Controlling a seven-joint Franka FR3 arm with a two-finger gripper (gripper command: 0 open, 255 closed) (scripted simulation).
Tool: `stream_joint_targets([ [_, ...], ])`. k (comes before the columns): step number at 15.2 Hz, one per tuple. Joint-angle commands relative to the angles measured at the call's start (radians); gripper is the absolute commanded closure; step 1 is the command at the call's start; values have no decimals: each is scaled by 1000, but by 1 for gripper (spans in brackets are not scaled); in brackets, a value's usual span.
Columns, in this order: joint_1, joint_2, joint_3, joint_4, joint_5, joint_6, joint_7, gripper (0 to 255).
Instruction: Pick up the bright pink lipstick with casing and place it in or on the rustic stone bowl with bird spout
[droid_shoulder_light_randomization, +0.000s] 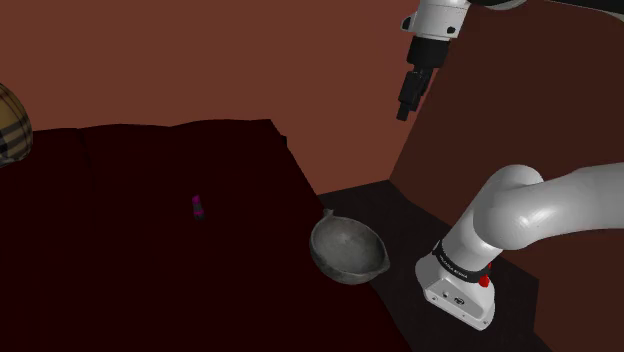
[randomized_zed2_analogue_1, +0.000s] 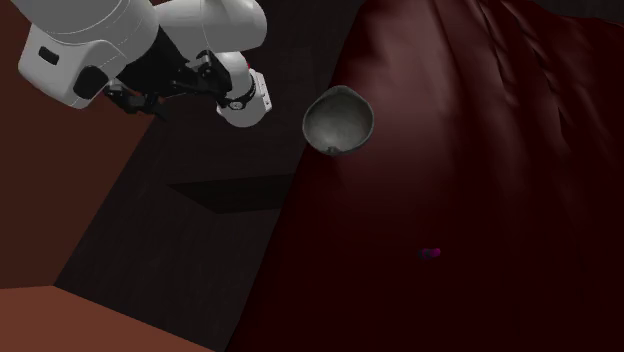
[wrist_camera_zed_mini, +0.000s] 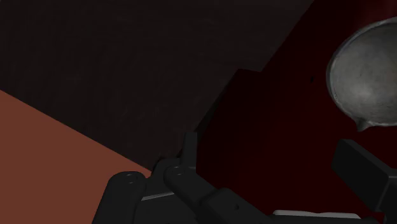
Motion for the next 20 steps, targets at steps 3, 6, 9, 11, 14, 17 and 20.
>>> stream_joint_targets([
  [3, 12, 27, 42, -8, 29, 42, 45, 0],
  [6, 29, 77, 103, -11, 69, 106, 112, 0],
  [9, 44, 140, 164, -2, 101, 171, 177, 0],
  [11, 52, 187, 205, 11, 117, 214, 221, 0],
  [14, 60, 267, 265, 40, 132, 278, 287, 0],
  [17, 66, 357, 323, 81, 135, 337, 355, 0],
  [20, 68, 454, 379, 133, 122, 392, 428, 0],
])
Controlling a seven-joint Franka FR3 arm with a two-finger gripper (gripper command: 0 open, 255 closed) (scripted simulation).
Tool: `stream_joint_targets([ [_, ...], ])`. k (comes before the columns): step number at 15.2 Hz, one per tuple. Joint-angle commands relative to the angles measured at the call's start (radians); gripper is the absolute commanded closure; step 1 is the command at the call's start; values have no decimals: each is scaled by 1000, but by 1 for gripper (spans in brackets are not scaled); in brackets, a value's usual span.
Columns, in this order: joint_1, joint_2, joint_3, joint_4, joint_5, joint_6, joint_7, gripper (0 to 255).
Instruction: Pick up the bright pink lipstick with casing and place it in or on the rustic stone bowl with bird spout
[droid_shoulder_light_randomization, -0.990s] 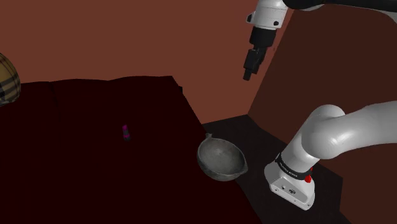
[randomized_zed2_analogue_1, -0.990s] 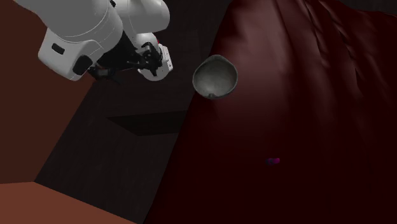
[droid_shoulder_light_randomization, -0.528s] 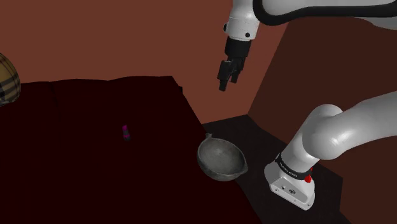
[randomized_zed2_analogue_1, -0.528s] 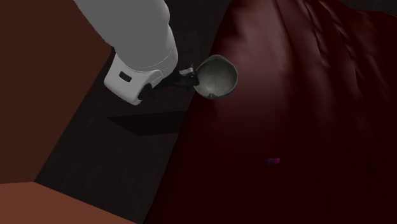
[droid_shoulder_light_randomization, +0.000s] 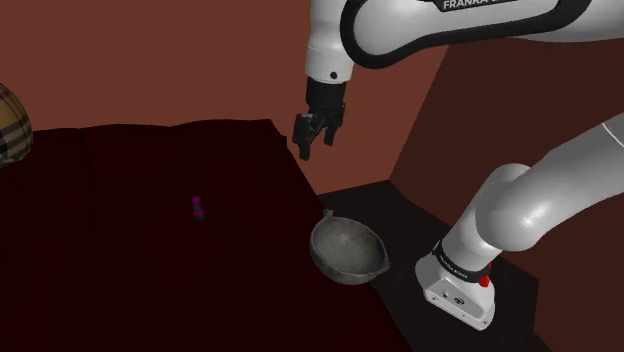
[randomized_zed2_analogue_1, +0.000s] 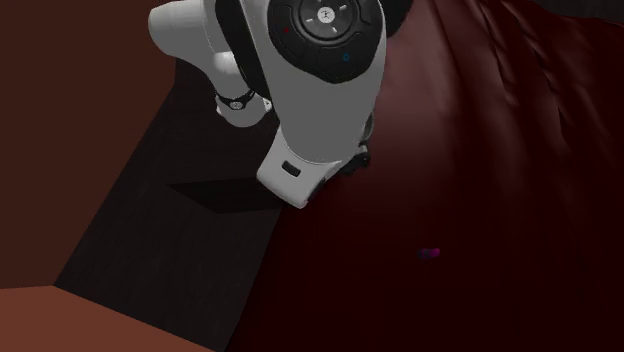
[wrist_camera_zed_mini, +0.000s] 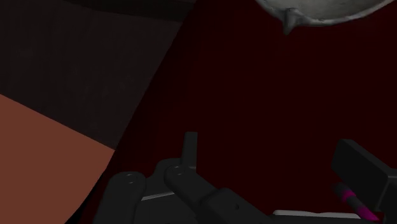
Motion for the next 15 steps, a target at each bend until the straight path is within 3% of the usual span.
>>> stream_joint_targets([
  [1, 1, 69, 38, 38, -13, 38, 52, 0],
  [9, 25, 380, 154, 246, -153, 133, 280, 0],
  [15, 105, 639, 174, 468, -311, 138, 450, 0],
])
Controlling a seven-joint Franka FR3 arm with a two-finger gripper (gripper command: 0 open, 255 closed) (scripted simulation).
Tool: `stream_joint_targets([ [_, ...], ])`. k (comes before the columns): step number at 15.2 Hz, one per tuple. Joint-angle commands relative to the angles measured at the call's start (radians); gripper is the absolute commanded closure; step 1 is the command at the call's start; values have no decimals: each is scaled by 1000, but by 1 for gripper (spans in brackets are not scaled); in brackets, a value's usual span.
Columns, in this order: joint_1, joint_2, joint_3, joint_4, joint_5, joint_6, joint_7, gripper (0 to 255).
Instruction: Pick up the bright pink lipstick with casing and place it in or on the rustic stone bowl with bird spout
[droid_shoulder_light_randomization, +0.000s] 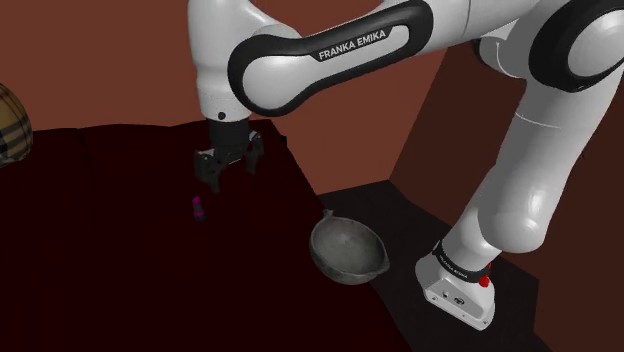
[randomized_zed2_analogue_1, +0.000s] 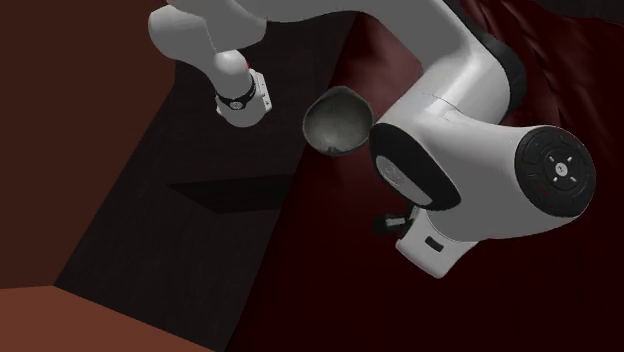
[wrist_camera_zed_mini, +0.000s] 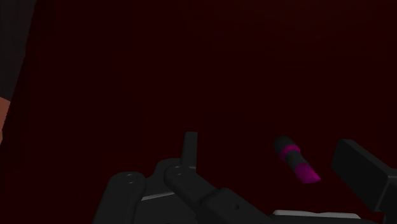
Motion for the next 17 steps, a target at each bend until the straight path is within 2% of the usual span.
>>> stream_joint_targets([
  [1, 34, 93, -4, 83, -56, -2, 51, 0],
  [6, 143, 305, -35, 325, -158, -52, 138, 0],
  [13, 145, 333, -46, 272, -175, 27, 149, 0],
  [17, 145, 336, -47, 268, -176, 33, 150, 0],
])
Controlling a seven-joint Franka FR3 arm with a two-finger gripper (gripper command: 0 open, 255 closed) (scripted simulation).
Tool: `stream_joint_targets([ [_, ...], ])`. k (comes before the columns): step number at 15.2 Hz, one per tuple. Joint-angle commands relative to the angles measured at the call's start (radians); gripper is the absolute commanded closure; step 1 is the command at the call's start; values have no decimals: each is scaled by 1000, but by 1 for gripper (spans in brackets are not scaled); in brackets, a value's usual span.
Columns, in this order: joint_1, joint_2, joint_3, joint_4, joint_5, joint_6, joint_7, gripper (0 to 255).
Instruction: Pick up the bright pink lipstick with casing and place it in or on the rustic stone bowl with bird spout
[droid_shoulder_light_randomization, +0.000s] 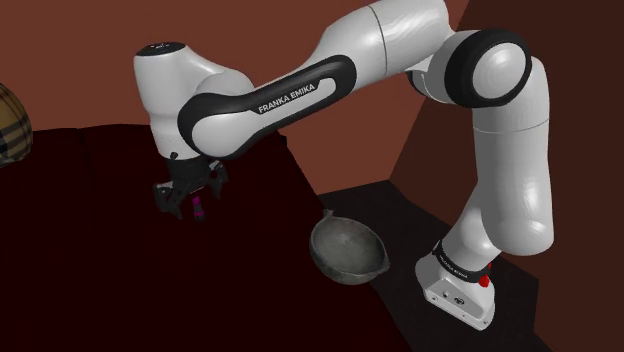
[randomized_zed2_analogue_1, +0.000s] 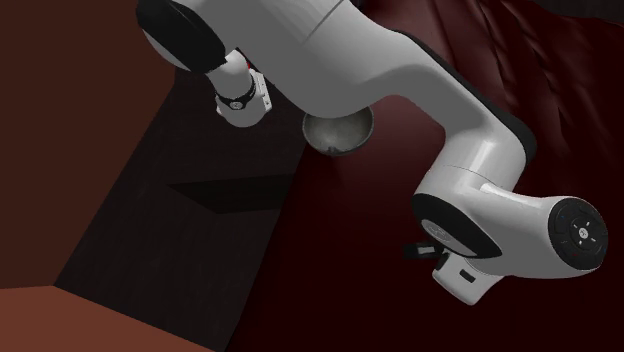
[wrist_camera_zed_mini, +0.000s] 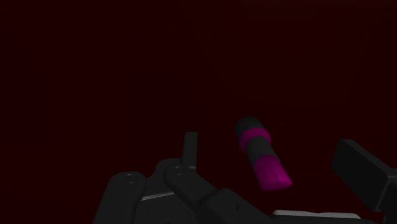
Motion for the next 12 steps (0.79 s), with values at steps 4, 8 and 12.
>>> stream_joint_targets([
  [4, 0, 0, 0, -1, 0, 1, 0, 0],
  [8, 0, 0, 0, -1, 0, 1, 0, 255],
  [12, 0, 0, 0, -1, 0, 1, 0, 255],
])
